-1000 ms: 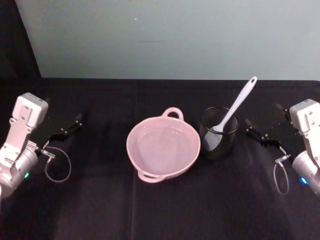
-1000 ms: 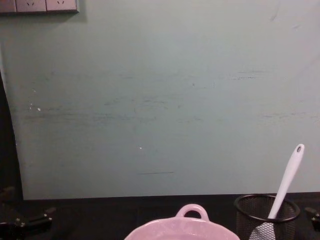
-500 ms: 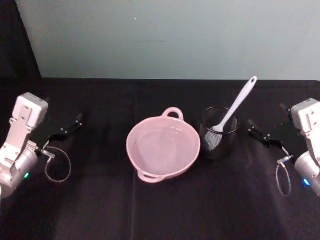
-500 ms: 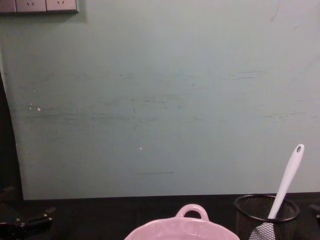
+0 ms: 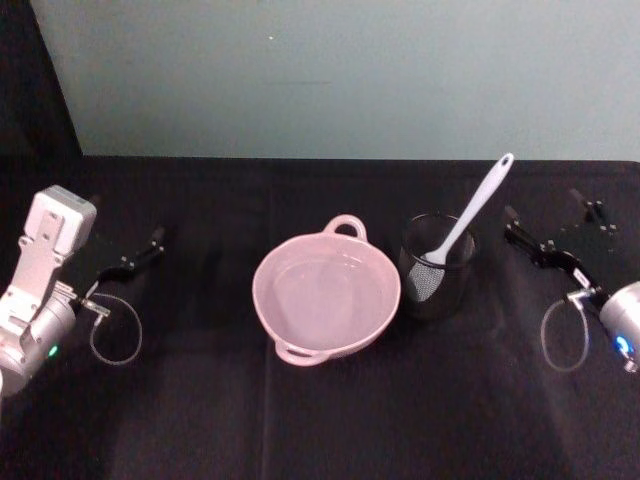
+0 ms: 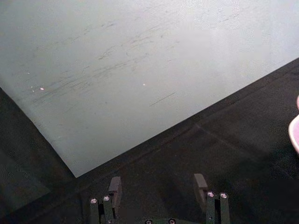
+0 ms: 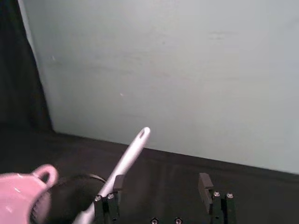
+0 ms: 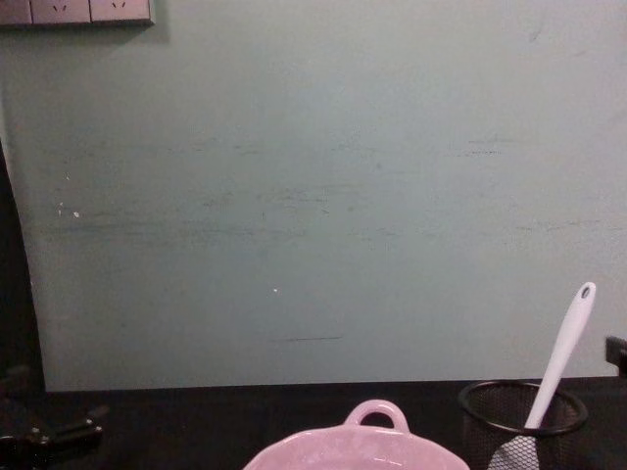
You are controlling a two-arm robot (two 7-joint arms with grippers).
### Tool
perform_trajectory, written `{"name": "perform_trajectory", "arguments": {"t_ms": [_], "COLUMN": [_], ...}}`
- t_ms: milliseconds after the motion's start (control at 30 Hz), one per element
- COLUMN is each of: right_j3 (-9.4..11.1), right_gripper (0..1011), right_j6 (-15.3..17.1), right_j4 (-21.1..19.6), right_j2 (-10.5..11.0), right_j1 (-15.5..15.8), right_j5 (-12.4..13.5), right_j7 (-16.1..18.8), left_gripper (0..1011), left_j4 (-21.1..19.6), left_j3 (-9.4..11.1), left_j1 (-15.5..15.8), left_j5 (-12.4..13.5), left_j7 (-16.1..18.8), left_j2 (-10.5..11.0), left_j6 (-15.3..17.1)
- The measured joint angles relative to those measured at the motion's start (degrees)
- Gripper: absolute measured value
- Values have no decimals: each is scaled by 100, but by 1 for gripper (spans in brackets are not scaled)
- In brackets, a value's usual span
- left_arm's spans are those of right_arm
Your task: Use the one hand to pick up the spoon and stir the clear water in the bowl.
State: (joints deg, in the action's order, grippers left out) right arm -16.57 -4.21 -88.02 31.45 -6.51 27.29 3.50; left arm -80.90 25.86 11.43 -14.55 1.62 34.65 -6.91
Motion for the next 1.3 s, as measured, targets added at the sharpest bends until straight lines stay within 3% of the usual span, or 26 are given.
{"name": "perform_trajectory", "arguments": {"t_ms": [167,367,667,933,1300], "right_j3": [151,313,465,554,506], "right_gripper": [1003,1003,1003,812,483], "right_j6": [152,285,618,852,866], "right_j4": [390,910,1290,1467,1287], "right_j2": [-391,-800,-1089,-1187,-1093], "right_j1": [-277,-625,-906,-1024,-934], "right_j5": [765,1365,1862,2364,2639], "right_j7": [629,1188,1567,1703,1721], "left_gripper": [1011,1011,1011,1011,1011], "left_j4": [0,0,0,0,0], "left_j3": [0,0,0,0,0], "left_j1": [0,0,0,0,0], "left_j5": [0,0,0,0,0], "left_j7": [0,0,0,0,0], "left_j2": [0,0,0,0,0], "left_j6": [0,0,0,0,0]}}
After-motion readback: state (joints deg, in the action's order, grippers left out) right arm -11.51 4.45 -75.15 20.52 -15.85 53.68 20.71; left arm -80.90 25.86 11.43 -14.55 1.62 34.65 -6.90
